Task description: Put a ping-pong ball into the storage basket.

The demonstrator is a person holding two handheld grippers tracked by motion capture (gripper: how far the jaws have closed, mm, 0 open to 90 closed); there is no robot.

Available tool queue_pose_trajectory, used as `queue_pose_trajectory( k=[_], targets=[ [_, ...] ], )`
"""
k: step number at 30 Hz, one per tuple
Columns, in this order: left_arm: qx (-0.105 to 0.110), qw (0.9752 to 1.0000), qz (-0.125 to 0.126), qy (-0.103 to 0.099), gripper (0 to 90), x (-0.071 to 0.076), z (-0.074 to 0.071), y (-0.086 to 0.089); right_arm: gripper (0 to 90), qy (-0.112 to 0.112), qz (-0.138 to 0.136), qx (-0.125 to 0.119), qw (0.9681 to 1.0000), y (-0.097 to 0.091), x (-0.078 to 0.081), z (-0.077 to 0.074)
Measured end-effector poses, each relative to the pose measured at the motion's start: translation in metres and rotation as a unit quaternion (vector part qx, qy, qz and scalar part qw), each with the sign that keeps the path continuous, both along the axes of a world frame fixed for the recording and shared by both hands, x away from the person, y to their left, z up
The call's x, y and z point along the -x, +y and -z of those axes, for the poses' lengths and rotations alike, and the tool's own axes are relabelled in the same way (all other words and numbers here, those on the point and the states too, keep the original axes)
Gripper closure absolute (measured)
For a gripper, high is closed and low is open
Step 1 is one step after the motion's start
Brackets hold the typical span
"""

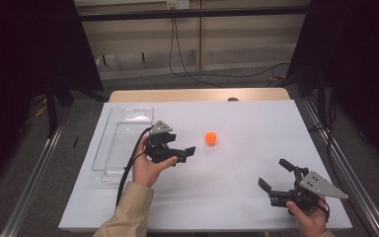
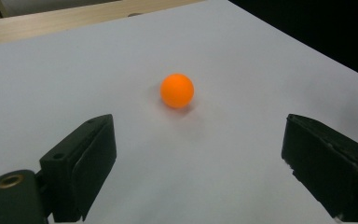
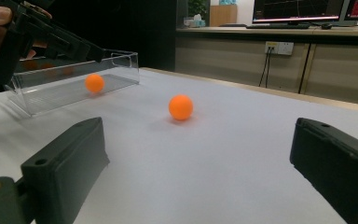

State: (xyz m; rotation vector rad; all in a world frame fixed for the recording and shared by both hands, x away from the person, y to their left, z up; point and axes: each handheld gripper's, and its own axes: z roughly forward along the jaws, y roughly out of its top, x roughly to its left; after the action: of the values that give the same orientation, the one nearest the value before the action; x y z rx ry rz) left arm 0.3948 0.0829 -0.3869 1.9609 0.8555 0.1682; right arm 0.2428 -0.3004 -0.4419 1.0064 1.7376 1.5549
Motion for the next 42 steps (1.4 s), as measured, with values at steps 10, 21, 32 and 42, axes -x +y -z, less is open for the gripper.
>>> queue_pose_trajectory(
  k=[10, 21, 32, 42],
  targets=[
    [-0.007, 1.0000, 0.007, -0.002, 9.5, 0.000, 0.004, -0.007, 3.2, 0.000, -0.001, 0.000, 1.0000, 0.001, 0.000, -0.001],
    [-0.009, 0.9999, 0.007, 0.001, 8.2, -0.002, 0.009, -0.012, 3.2, -0.001, -0.001, 0.001, 1.0000, 0.001, 0.001, -0.001],
    [-0.011, 0.9999, 0.000, 0.005, 6.6, -0.006, 0.015, -0.016, 3.2, -0.001, 0.000, 0.001, 1.0000, 0.001, 0.001, -0.001],
    [-0.028, 0.9996, -0.011, 0.003, 6.5, -0.011, 0.021, -0.020, 3.2, -0.001, -0.001, 0.002, 1.0000, 0.001, 0.001, -0.001]
  ],
)
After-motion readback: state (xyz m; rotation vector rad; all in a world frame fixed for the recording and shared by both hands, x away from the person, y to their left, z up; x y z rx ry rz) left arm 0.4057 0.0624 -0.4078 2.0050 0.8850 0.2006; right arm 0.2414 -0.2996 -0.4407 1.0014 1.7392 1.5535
